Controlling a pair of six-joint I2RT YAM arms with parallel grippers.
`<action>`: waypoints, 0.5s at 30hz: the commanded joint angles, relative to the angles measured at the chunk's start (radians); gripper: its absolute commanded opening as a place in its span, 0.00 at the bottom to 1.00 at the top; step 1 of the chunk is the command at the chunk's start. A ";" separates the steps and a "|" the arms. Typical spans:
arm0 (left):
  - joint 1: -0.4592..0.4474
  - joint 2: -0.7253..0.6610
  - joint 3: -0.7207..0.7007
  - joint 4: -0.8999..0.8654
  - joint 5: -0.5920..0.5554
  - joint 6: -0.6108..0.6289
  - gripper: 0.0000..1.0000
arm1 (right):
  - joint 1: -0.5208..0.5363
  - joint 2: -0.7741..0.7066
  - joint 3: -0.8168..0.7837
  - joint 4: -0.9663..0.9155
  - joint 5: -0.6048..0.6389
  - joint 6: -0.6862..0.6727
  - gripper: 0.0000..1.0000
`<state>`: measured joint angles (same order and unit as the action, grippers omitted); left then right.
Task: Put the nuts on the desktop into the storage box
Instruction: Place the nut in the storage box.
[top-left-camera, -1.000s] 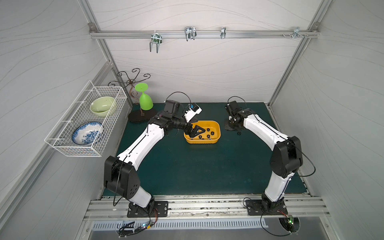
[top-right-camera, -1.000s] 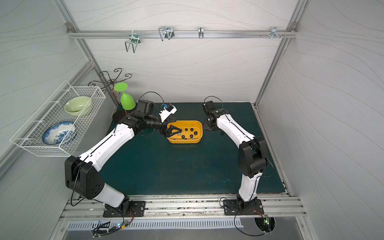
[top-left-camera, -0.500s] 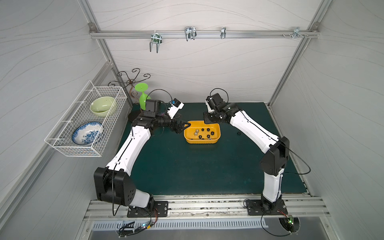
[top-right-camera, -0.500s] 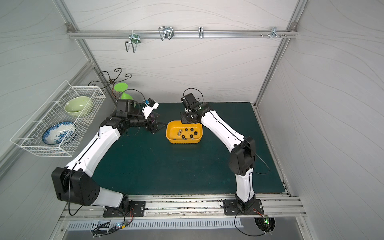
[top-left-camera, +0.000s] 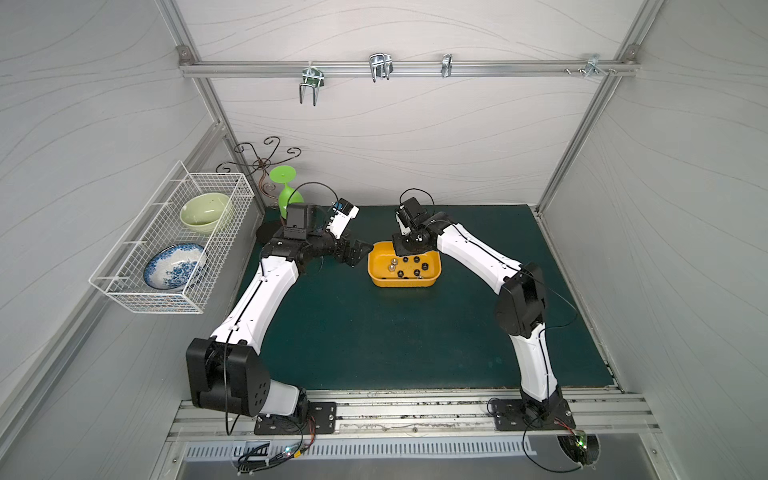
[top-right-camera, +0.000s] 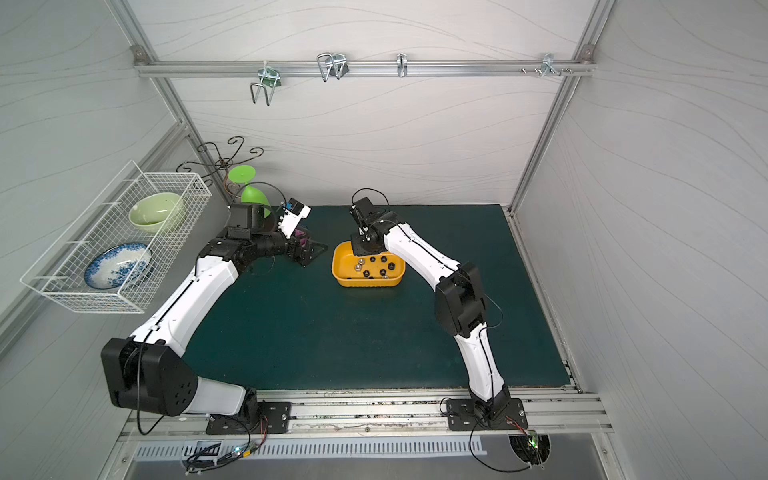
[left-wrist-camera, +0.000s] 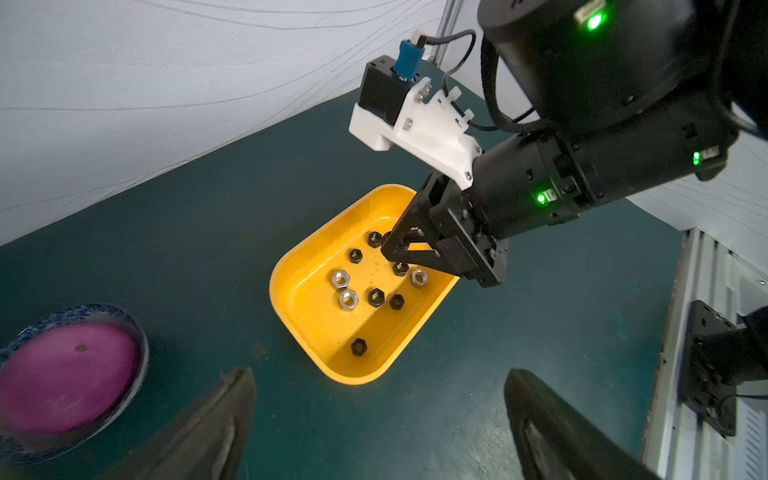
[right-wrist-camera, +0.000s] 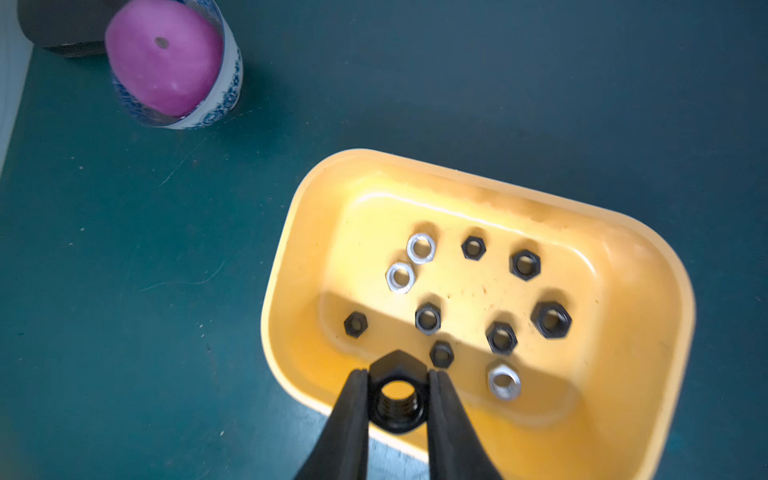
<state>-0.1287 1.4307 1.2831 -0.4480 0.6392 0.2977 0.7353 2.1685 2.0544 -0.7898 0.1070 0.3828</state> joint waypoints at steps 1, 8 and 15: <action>0.004 0.030 -0.017 0.105 -0.068 -0.026 0.98 | 0.009 0.051 0.036 0.062 0.008 -0.028 0.14; 0.006 0.071 -0.045 0.143 -0.116 -0.047 0.98 | 0.025 0.152 0.075 0.103 -0.035 -0.030 0.14; 0.034 0.094 -0.095 0.181 -0.173 -0.076 0.98 | 0.042 0.188 0.037 0.220 -0.035 -0.054 0.14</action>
<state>-0.1173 1.5135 1.1915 -0.3305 0.4995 0.2470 0.7635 2.3447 2.1021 -0.6445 0.0765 0.3557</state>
